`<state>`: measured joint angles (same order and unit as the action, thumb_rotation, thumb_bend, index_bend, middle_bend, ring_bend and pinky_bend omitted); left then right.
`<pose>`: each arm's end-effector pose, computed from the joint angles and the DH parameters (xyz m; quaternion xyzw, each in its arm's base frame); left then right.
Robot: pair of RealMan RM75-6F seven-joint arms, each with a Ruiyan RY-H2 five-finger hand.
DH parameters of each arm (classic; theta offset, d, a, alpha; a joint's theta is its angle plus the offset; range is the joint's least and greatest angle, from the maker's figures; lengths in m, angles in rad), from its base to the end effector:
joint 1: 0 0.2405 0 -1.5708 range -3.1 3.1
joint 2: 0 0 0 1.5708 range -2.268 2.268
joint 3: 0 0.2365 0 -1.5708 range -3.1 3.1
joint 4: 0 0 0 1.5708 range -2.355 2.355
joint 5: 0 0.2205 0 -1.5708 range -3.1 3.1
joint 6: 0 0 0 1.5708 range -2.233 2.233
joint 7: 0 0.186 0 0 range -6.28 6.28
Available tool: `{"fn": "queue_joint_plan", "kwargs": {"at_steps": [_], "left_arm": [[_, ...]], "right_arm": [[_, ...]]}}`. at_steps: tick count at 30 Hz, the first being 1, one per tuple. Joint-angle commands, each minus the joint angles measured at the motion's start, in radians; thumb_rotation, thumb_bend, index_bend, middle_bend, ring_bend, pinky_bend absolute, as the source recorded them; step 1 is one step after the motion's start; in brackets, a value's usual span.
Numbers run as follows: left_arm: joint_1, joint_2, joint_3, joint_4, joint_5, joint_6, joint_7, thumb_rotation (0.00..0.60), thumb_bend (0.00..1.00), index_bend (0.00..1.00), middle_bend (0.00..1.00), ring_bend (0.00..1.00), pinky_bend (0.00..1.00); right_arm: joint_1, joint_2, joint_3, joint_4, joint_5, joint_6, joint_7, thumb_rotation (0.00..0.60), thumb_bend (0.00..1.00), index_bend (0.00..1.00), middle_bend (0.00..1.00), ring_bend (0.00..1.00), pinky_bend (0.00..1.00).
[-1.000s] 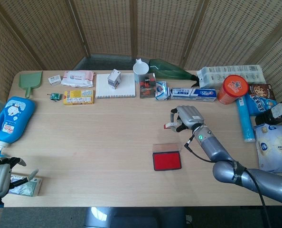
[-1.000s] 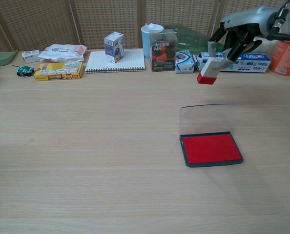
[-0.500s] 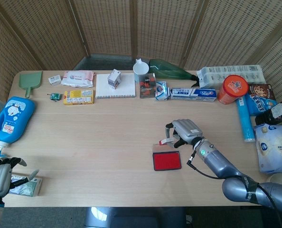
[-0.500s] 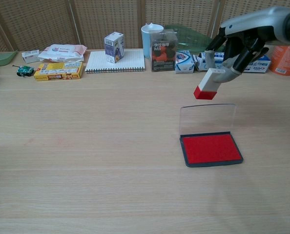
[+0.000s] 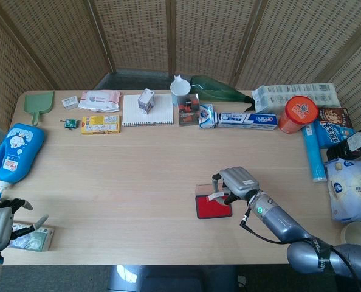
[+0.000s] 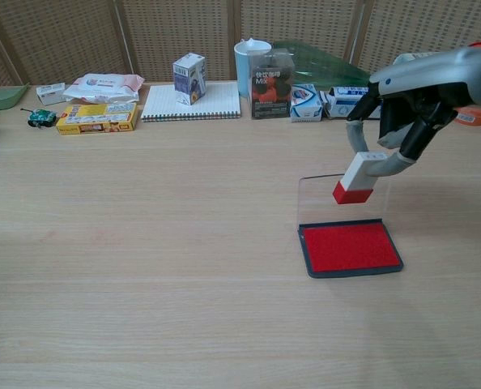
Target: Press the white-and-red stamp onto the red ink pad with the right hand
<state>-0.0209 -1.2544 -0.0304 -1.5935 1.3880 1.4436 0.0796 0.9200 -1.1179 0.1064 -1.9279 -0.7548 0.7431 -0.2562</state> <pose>-0.3218 0.1955 0.0955 -0.5545 -0.4616 -0.3402 0.6031 -0.1026 -0.3406 0.0070 0.7544 -0.4995 0.2851 0.3164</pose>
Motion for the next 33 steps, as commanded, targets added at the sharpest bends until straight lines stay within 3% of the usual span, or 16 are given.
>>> {"fn": "queue_joint_plan", "kwargs": {"at_steps": [1,10,33], "left_arm": [[-0.001,0.002,0.000,-0.002,0.002,0.000,0.001,0.184,0.12,0.46,0.43,0.32,0.18],[-0.008,0.017,-0.006,-0.011,0.014,0.008,0.007,0.184,0.12,0.46,0.43,0.32,0.18],[-0.035,0.060,-0.020,-0.042,0.015,-0.003,0.020,0.185,0.12,0.46,0.41,0.32,0.18]], "right_arm": [[-0.002,-0.016,-0.028,-0.008,-0.004,0.031,-0.034,0.599,0.43,0.71,1.00,1.00,1.00],[-0.006,-0.063,-0.081,-0.011,0.007,0.079,-0.099,0.600,0.43,0.71,1.00,1.00,1.00],[0.018,-0.161,-0.111,0.016,0.022,0.168,-0.237,0.600,0.43,0.71,1.00,1.00,1.00]]}}
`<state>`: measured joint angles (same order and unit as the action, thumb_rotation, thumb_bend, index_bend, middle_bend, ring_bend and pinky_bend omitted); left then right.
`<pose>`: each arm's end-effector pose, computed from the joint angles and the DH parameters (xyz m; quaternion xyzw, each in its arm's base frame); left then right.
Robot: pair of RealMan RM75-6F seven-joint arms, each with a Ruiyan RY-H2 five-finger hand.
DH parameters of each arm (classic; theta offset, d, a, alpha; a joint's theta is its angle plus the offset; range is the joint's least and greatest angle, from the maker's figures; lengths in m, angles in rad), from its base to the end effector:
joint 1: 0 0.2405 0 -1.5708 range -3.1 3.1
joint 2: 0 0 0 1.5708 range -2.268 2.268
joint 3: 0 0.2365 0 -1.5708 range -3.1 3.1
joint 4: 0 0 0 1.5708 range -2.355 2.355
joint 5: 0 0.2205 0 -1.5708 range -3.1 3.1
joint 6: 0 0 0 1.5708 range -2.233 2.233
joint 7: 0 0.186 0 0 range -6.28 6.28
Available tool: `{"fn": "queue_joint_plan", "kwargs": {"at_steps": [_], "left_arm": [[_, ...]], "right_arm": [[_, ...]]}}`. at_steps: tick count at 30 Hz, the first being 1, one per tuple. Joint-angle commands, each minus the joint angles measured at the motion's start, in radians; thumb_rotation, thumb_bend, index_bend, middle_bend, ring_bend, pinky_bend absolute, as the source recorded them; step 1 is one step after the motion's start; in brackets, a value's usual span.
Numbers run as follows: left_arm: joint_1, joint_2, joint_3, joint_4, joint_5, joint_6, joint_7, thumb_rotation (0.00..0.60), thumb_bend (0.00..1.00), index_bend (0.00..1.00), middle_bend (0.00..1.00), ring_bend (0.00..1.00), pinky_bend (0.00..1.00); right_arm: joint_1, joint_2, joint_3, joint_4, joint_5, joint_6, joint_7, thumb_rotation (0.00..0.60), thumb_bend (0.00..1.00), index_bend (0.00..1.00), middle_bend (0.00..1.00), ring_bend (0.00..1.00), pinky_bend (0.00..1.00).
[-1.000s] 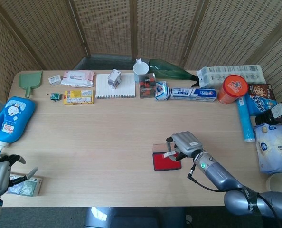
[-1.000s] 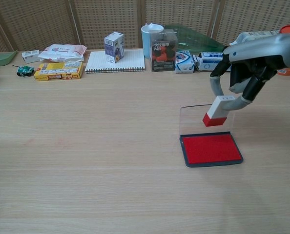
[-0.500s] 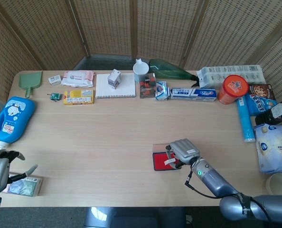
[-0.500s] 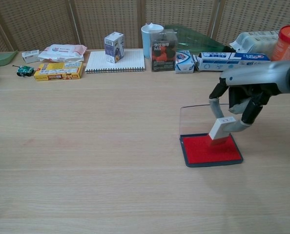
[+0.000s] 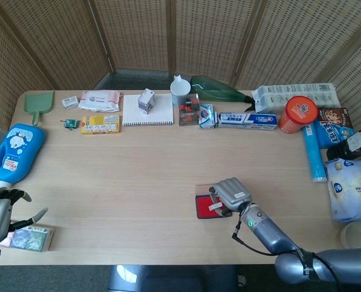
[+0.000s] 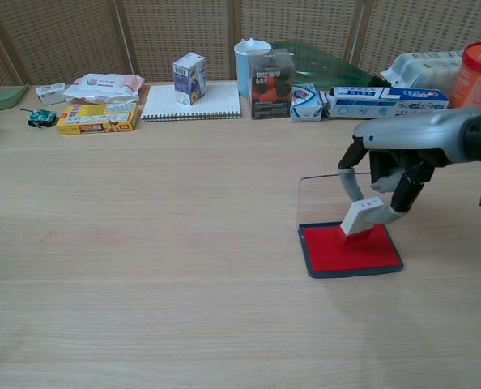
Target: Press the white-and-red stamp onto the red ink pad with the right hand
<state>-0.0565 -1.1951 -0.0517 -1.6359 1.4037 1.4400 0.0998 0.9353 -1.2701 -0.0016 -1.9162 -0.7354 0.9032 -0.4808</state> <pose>-0.3090 0.2121 0.1126 -0.5713 -0.4324 -0.3497 0.6036 -0.1110 -0.3147 -0.0298 0.7950 -0.4366 0.2466 0.3414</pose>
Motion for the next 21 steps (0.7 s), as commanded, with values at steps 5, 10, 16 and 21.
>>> {"fn": "queue_joint_plan", "kwargs": {"at_steps": [5,10,16,21], "left_arm": [[0.002,0.001,0.004,0.002,-0.003,-0.001,-0.003,0.181,0.12,0.46,0.41,0.32,0.18],[0.003,0.001,0.007,0.004,-0.004,-0.002,-0.006,0.188,0.12,0.46,0.41,0.32,0.18],[0.006,0.000,0.011,0.009,-0.006,0.001,-0.012,0.183,0.12,0.46,0.41,0.32,0.18],[0.008,-0.002,0.014,0.014,-0.006,0.001,-0.017,0.186,0.12,0.46,0.41,0.32,0.18]], "right_arm": [[0.004,-0.025,-0.005,0.006,0.008,0.013,-0.026,0.600,0.43,0.71,1.00,1.00,1.00],[0.004,-0.038,-0.007,0.012,0.012,0.010,-0.032,0.600,0.43,0.71,1.00,1.00,1.00],[0.004,-0.056,-0.012,0.022,0.013,0.017,-0.046,0.600,0.43,0.71,1.00,1.00,1.00],[0.003,-0.065,-0.020,0.026,0.016,0.022,-0.062,0.600,0.43,0.72,1.00,1.00,1.00]]}}
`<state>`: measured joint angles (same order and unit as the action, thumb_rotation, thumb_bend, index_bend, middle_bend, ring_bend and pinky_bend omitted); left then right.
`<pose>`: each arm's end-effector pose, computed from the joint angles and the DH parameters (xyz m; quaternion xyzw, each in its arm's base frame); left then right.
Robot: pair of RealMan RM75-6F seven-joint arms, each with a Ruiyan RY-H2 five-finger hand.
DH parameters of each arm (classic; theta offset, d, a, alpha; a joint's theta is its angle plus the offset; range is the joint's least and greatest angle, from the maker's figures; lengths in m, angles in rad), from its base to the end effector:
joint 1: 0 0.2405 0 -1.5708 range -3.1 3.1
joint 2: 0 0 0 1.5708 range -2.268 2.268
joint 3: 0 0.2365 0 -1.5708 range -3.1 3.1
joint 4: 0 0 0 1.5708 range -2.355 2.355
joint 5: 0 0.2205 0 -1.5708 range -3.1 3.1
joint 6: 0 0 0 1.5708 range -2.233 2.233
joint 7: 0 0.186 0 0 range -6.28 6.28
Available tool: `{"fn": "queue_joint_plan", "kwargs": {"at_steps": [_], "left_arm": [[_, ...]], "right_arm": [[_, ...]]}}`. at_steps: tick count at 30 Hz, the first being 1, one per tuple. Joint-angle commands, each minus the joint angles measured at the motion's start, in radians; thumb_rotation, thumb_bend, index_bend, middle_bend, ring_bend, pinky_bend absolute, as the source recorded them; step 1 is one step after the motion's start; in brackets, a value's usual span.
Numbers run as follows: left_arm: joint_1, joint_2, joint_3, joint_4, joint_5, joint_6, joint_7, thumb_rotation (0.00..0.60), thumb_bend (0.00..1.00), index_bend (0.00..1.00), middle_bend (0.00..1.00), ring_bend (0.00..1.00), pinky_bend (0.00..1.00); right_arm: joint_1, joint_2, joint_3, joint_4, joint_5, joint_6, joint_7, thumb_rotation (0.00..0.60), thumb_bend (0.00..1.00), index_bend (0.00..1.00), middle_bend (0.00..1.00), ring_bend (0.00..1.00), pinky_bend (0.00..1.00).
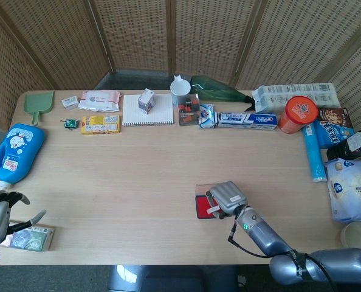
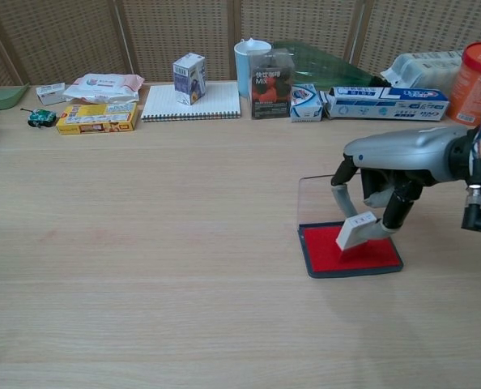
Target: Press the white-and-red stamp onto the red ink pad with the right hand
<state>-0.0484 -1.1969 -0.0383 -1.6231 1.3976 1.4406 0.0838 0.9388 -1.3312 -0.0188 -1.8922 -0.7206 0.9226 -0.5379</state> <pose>-0.3154 0.2065 0.1115 -0.5683 -0.4406 -0.3436 0.6040 -0.1119 -0.3073 -0.0459 0.8062 -0.4244 0.2334 0.3398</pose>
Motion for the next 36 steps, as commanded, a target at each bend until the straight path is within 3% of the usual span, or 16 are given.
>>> {"fn": "queue_joint_plan", "kwargs": {"at_steps": [1,36], "left_arm": [[0.000,-0.001,0.001,0.002,0.000,0.000,-0.001,0.184,0.12,0.46,0.41,0.32,0.18],[-0.001,-0.014,0.003,0.032,-0.007,-0.010,-0.023,0.185,0.12,0.44,0.41,0.32,0.18]], "right_arm": [[0.000,-0.005,-0.003,0.002,0.003,0.003,-0.007,0.600,0.43,0.72,1.00,1.00,1.00],[-0.001,-0.063,-0.010,0.043,0.021,0.006,-0.037,0.600,0.43,0.72,1.00,1.00,1.00]]}}
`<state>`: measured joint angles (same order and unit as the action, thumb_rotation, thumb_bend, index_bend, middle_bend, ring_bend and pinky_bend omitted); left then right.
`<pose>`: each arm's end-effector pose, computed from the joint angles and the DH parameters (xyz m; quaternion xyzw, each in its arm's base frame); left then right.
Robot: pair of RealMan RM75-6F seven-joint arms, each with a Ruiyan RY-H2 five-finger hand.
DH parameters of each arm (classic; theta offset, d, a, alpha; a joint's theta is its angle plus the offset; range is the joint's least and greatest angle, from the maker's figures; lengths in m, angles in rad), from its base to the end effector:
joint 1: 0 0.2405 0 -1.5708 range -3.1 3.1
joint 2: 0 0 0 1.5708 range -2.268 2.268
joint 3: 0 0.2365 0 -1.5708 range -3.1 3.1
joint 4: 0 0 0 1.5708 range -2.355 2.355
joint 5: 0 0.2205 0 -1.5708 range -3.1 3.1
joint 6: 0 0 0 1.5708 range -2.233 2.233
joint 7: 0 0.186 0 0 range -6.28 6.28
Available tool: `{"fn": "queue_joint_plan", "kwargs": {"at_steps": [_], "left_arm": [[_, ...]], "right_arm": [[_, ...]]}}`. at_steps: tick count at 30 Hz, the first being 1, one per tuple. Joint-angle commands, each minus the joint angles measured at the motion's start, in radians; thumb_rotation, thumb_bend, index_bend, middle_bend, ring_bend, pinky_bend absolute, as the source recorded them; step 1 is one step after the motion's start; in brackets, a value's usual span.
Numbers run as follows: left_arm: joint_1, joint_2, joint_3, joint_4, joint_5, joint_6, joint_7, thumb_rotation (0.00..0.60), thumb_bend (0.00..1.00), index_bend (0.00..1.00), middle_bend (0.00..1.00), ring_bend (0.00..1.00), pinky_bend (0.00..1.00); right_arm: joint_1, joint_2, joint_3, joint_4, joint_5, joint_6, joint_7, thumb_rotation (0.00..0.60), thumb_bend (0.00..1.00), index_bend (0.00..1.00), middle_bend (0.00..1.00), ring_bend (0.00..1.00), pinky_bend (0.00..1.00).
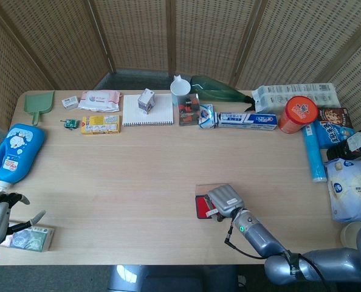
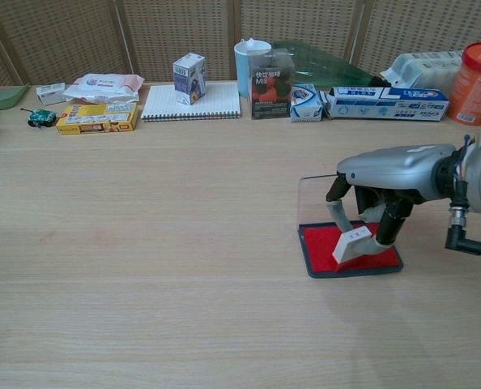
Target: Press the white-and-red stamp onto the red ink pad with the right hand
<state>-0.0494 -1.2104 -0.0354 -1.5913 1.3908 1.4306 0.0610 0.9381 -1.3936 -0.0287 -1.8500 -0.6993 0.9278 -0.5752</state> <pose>-0.3225 0.2060 0.1086 -0.5664 -0.4465 -0.3406 0.6032 -0.1158 -0.3029 -0.0623 0.8119 -0.4211 0.2204 0.3390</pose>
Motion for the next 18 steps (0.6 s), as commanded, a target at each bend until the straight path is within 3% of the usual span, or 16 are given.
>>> {"fn": "queue_joint_plan", "kwargs": {"at_steps": [1,18], "left_arm": [[0.000,-0.001,0.000,0.002,0.001,0.001,-0.001,0.187,0.12,0.44,0.41,0.32,0.18],[0.003,-0.006,0.001,0.017,0.000,0.001,-0.017,0.185,0.12,0.44,0.41,0.32,0.18]], "right_arm": [[-0.001,-0.003,0.000,0.001,-0.001,0.002,0.000,0.600,0.43,0.72,1.00,1.00,1.00],[-0.004,-0.013,0.000,-0.001,0.007,0.010,-0.015,0.600,0.43,0.72,1.00,1.00,1.00]]}}
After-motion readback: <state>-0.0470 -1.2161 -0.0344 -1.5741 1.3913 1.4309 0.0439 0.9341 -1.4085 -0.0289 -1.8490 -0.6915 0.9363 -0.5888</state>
